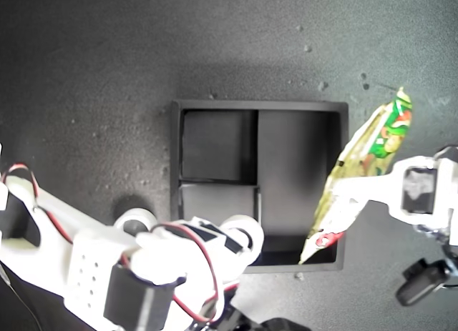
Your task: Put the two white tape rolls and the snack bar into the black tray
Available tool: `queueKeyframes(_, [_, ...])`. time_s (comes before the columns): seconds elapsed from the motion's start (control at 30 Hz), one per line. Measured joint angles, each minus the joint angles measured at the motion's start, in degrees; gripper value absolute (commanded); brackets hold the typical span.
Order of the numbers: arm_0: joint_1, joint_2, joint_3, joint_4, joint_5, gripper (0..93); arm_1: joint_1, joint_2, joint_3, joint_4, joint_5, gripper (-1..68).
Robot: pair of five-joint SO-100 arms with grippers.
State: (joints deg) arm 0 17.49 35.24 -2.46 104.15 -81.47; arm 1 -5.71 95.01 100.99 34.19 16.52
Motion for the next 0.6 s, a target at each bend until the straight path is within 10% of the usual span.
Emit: queueKeyframes(0.6, [2.37, -1.85, 6.59, 0.00, -3.16, 10.5, 1.58, -2.46, -2.72, 2.99, 0.00, -0.4])
